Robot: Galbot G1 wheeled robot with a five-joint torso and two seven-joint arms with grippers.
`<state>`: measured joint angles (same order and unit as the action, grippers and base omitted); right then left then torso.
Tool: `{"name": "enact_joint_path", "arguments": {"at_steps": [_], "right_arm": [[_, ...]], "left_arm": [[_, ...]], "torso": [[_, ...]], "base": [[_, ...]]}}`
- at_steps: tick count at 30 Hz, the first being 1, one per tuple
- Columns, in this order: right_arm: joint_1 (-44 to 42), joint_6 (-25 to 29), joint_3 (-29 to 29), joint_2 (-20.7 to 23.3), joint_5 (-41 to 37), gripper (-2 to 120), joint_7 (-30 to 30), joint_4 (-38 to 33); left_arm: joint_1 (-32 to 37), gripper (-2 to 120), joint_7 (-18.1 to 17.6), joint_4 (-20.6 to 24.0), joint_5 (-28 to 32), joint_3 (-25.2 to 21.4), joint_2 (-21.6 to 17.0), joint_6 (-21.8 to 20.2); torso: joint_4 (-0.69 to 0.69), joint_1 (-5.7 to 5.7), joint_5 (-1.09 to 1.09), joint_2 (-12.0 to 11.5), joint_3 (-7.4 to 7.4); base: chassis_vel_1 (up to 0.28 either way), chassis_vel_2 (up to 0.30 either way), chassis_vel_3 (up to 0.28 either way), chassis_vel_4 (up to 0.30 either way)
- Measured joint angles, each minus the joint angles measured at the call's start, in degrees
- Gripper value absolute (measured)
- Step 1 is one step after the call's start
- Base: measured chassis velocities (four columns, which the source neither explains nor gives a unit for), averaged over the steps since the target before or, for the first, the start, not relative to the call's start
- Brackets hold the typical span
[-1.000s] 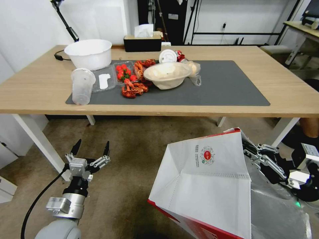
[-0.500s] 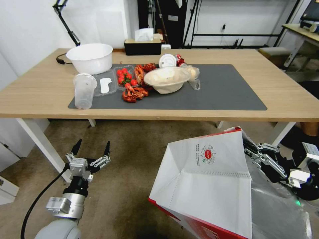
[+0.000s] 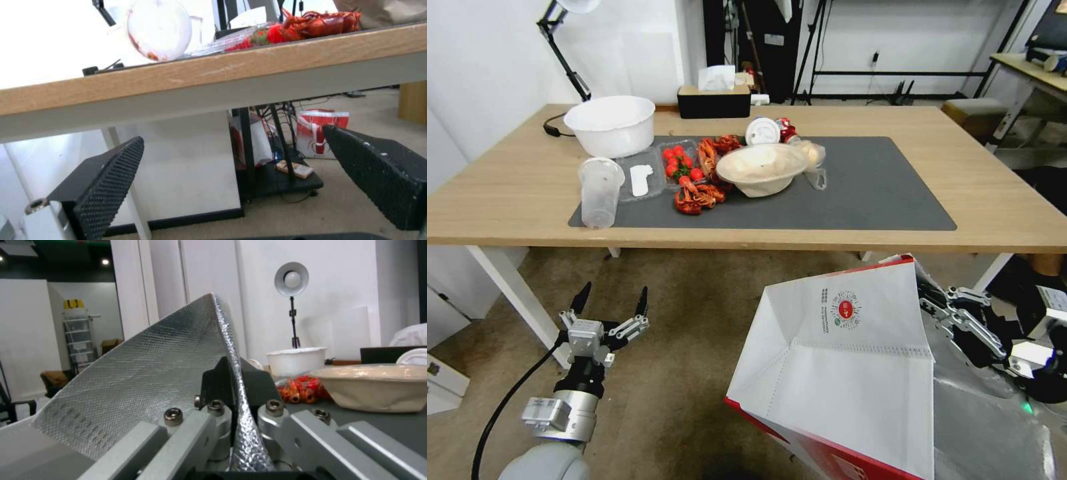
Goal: Pick up the food delivery bag from the floor and place it on the table.
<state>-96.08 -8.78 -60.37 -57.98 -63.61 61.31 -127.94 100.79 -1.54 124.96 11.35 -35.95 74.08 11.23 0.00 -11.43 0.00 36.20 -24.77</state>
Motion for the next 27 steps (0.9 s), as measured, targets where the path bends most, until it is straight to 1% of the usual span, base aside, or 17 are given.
{"name": "enact_joint_path", "arguments": {"at_steps": [6,10,14,17,27], "right_arm": [[-0.10,0.00,0.00,-0.17,0.04,0,0.00,-0.20],[-0.09,0.00,-0.02,-0.25,0.07,0,0.00,-0.37],[-0.07,0.00,0.03,-0.31,0.13,0,0.00,-0.41],[-0.21,-0.02,0.25,-0.45,0.43,0,-0.05,-0.54],[-0.19,-0.05,0.45,-0.54,0.81,0,-0.17,-0.48]], "left_arm": [[-0.01,100,-0.01,-0.04,-0.03,0.04,-0.08,0.02],[-0.08,100,-0.08,0.16,-0.13,0.24,-0.09,-0.29],[-0.13,100,-0.09,0.15,-0.13,0.20,-0.11,-0.32],[-0.12,100,-0.09,-0.09,-0.12,0.28,0.00,-0.24],[-0.56,100,-0.09,-0.91,-0.11,0.61,0.04,0.07]], "torso": [[0.00,-0.35,0.00,0.83,-0.49],[0.00,-1.03,0.00,2.54,-1.53],[0.00,-1.21,0.00,2.98,-1.79],[0.00,-1.75,0.00,4.17,-2.44],[0.00,-2.62,0.00,6.36,-3.74]], "base": [[0.000,0.000,0.000,0.000],[0.000,0.000,0.000,0.000],[0.000,0.000,0.000,0.000],[0.000,0.000,0.000,0.000],[0.000,0.000,0.000,0.000]]}}
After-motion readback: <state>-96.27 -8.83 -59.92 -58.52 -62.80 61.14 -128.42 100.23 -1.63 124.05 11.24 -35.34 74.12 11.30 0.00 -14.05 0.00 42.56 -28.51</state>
